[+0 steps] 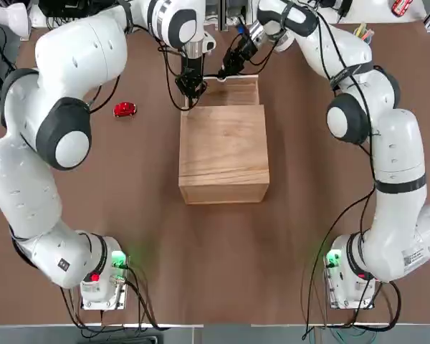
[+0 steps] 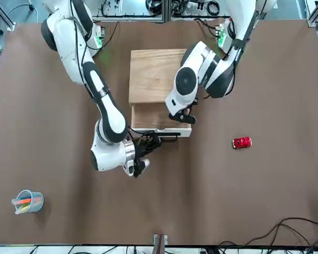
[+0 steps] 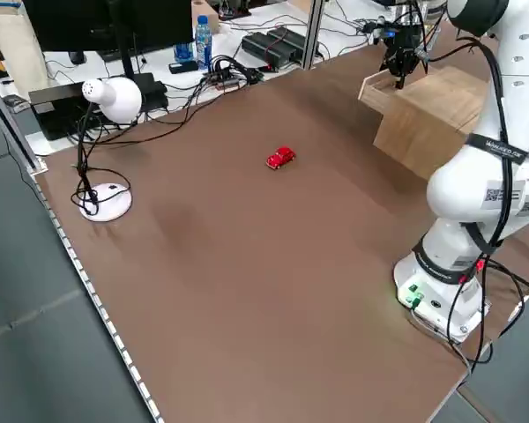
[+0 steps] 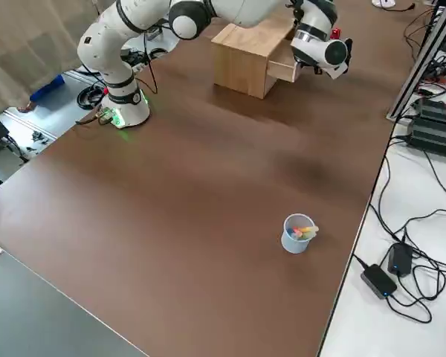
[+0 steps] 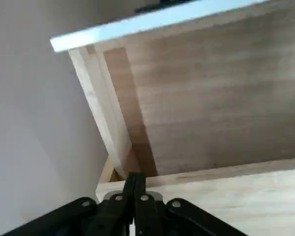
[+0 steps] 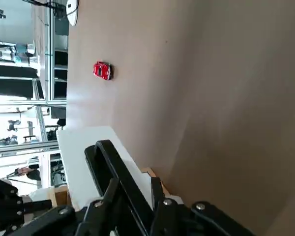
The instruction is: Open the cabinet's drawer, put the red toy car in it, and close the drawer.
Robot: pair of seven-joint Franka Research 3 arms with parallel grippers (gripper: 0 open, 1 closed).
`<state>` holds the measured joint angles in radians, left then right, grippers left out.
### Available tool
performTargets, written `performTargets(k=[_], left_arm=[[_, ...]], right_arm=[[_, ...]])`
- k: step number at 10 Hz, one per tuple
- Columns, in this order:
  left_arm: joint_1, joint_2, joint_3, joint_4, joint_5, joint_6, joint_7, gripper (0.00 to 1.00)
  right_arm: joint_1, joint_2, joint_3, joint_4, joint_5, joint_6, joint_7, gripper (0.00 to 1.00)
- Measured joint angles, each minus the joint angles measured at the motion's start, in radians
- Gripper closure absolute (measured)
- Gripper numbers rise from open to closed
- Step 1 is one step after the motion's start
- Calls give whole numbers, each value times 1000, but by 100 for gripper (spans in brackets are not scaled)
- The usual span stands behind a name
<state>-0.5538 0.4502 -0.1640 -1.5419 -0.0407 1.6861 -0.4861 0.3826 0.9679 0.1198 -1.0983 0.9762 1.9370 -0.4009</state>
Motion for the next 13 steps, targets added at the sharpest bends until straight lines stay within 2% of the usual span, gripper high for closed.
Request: performTargets(k=[3,4,7,10,13], left_arm=[[0,0,0,0,0,0,0,95],[0,0,0,0,0,0,0,95],[0,0,0,0,0,0,0,95],[0,0,0,0,0,0,0,95],[0,0,0,0,0,0,0,95]], right_arm=[[-9,4,0,6,3,4,0,75],[-9,5,0,6,3,11,2,74],[-9,5,1,13,8,13,12,57],[-9,5,1,15,17,13,17,52],[-18,5,1,25,55,12,20,33]])
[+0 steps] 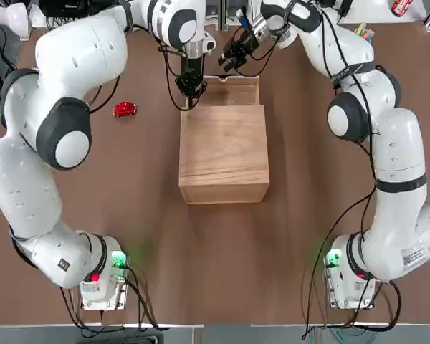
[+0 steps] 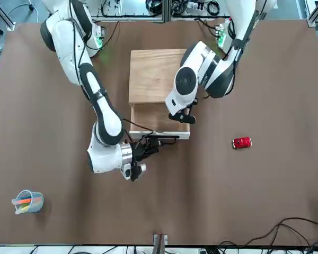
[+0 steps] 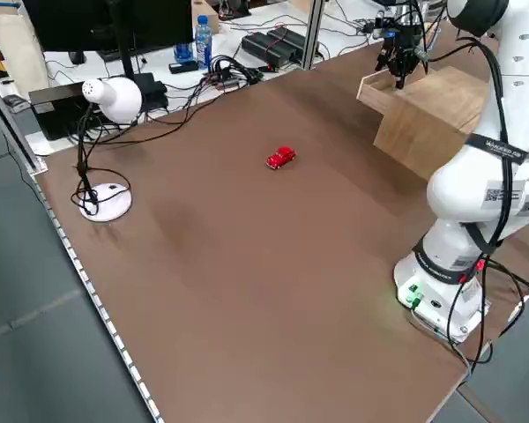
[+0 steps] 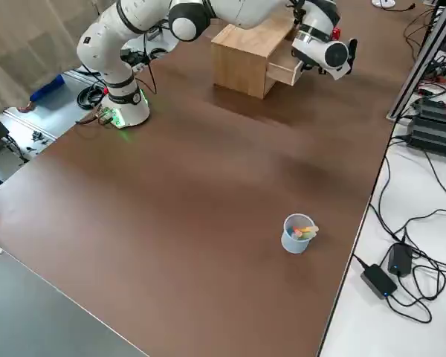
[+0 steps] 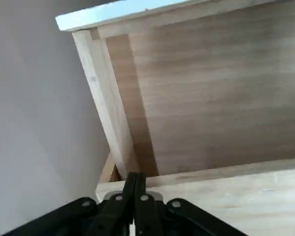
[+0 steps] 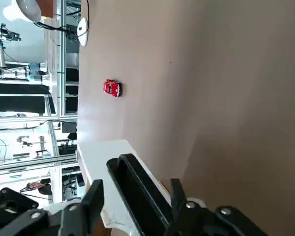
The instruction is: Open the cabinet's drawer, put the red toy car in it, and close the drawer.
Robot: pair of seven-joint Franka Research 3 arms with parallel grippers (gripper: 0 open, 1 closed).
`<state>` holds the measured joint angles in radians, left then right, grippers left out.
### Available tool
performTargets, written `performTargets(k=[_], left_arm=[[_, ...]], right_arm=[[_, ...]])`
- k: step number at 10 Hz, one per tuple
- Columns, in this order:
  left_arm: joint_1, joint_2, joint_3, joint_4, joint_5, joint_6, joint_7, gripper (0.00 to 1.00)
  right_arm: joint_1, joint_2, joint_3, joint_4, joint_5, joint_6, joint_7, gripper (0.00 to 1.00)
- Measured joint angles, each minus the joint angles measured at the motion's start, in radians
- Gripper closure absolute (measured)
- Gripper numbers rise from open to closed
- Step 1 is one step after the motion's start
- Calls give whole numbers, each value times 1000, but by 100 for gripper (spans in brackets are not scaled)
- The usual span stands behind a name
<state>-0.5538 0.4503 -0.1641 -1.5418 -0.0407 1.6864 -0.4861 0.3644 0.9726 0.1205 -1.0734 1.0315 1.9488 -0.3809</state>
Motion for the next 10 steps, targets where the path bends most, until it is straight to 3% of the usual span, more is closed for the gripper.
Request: performTargets(k=[2,3,8,10], left_arm=[[0,0,0,0,0,0,0,95],[0,0,0,0,0,0,0,95],[10,0,2,0,0,-2,-1,97],[66,-4,8,-1,3,-22,-3,99]], right_arm=[[-11,0,0,6,4,-1,0,4],[-23,0,0,9,4,-6,0,0],[-117,-25,-8,33,0,-128,-2,0],[-158,-41,-20,34,-25,-201,-3,0]])
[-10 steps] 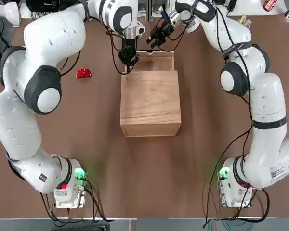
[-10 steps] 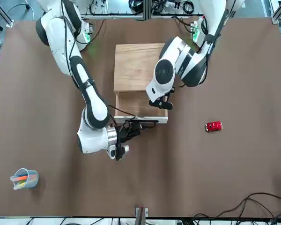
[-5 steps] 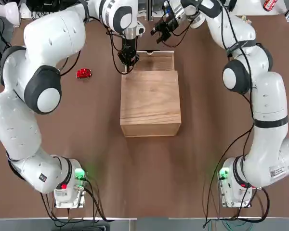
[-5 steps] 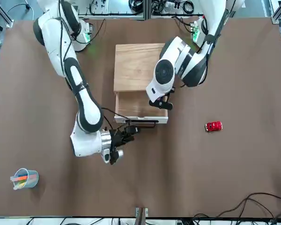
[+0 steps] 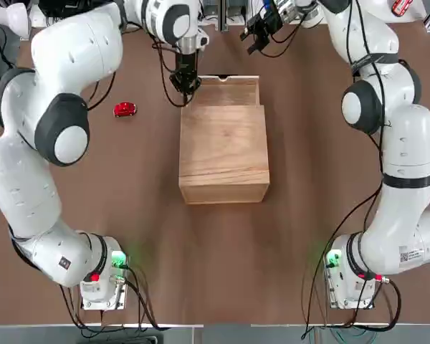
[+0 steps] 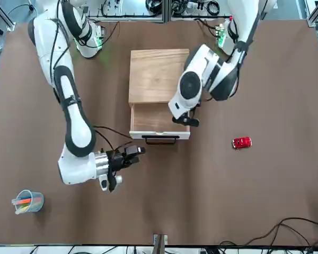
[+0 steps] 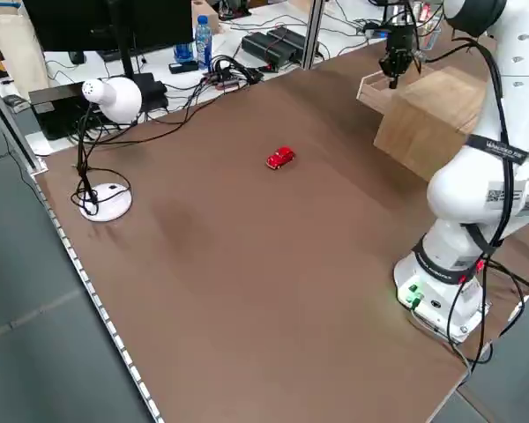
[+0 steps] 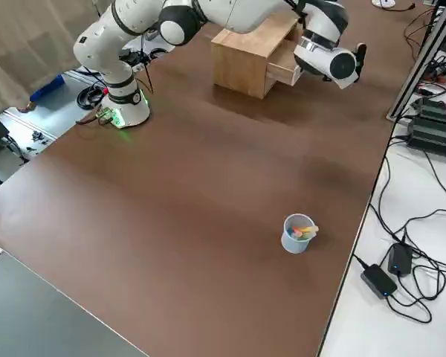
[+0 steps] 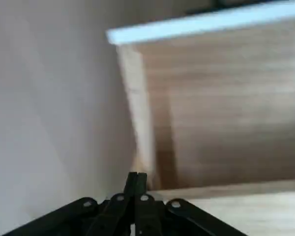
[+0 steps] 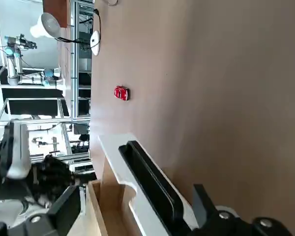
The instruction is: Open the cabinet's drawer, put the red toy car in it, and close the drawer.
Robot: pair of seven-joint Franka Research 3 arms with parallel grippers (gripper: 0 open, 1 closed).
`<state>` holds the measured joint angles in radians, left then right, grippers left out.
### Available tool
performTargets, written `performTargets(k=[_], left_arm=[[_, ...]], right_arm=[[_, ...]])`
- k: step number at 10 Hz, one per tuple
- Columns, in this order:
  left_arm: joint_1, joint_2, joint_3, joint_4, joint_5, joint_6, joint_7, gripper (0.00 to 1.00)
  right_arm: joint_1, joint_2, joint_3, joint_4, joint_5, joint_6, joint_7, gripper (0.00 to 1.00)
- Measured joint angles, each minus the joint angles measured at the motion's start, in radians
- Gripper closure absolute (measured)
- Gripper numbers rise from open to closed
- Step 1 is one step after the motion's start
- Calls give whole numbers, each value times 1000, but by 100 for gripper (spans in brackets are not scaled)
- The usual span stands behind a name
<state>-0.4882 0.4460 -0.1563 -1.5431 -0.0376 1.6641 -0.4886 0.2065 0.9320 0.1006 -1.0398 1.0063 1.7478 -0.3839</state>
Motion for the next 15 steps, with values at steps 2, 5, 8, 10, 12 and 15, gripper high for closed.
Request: performTargets(k=[2,5,8,10,12,15], left_arm=[[82,-35,8,3,2,-69,-43,97],[186,-76,10,-12,33,-102,-145,68],[287,-90,12,-76,57,-92,-180,23],[387,-117,15,-141,58,-19,-226,0],[471,-127,16,-231,76,118,-385,0],[556,-124,14,-307,88,315,-684,0]], right_arm=[[-32,-16,-5,2,-117,-63,0,0],[-94,-27,-7,4,-264,-132,-3,0],[-111,-104,-9,10,-544,-167,1,0],[-170,-149,-16,10,-657,-196,0,0],[-199,-174,-17,10,-812,-200,-1,0],[-196,-226,-17,11,-1032,-200,-1,0]])
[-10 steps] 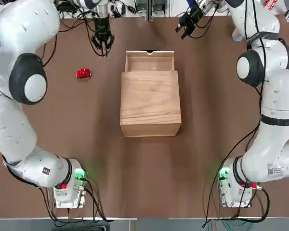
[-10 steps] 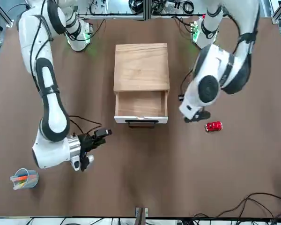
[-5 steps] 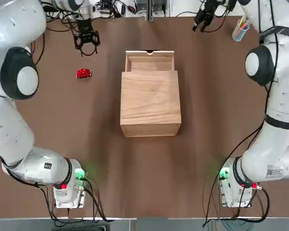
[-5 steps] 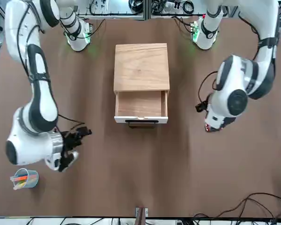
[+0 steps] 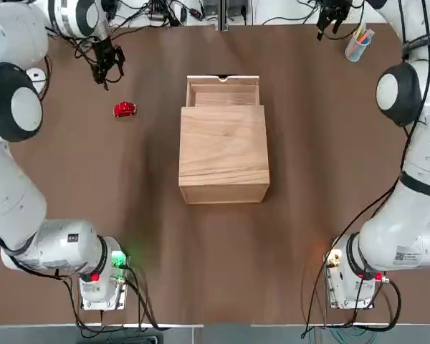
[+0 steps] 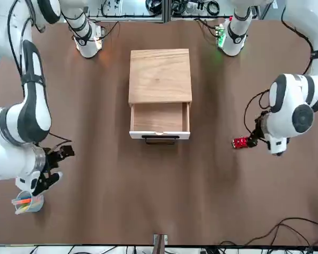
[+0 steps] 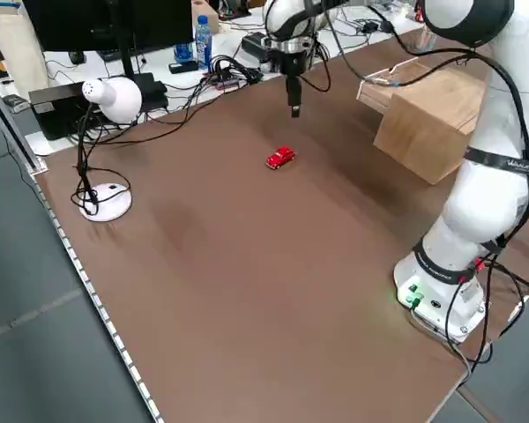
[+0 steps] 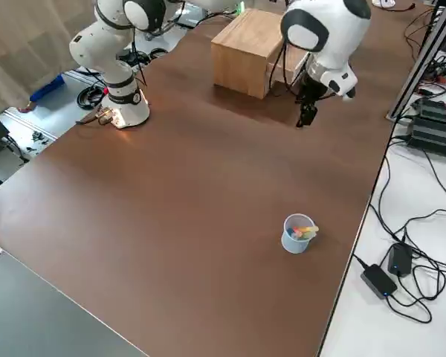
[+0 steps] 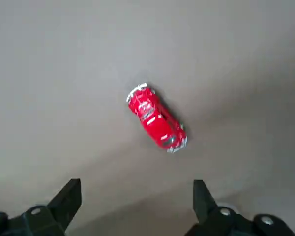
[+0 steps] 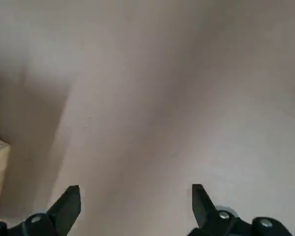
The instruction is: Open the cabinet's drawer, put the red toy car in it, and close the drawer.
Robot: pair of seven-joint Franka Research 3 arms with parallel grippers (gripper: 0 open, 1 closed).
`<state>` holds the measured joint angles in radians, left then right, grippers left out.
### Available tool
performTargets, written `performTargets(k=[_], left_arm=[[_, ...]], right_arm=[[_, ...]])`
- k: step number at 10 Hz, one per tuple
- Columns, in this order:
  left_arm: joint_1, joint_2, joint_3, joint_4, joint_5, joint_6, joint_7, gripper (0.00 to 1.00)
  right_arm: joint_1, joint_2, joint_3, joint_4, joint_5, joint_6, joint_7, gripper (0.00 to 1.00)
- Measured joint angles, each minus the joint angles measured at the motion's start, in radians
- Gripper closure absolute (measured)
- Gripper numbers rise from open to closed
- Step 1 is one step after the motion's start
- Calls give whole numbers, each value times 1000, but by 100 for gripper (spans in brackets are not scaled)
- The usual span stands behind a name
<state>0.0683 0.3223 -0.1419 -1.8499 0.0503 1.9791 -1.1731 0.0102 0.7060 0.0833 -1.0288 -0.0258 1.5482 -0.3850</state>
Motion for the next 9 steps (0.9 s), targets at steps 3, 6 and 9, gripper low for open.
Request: performTargets(k=[3,6,9], left_arm=[[8,2,-5,-86,0,141,-261,0],[14,14,-4,-159,1,259,-378,0],[54,40,-2,-215,1,401,-416,0]], right_arm=[[-2,-78,-36,0,-61,-55,22,0],[-2,-136,-58,-1,-62,-69,126,0],[-1,-235,-75,-45,-62,-60,146,0]])
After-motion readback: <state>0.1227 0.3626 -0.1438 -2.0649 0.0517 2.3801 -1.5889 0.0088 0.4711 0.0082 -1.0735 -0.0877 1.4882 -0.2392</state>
